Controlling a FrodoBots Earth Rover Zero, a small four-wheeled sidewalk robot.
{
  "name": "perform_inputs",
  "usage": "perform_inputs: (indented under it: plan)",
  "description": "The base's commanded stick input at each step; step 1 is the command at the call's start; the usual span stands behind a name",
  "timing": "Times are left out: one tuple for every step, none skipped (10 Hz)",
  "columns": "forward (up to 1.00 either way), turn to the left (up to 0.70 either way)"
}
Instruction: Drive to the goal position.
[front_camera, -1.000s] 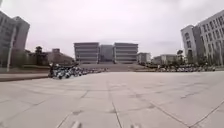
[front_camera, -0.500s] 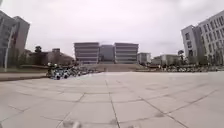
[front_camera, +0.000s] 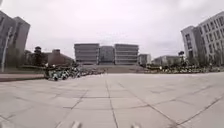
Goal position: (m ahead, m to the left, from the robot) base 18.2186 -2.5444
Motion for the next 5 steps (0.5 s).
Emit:
perform_inputs:
  plan:
    - [0.70,0.00]
    - [0.70,0.00]
    - [0.70,0.00]
    - [0.70,0.00]
    - [0.70,0.00]
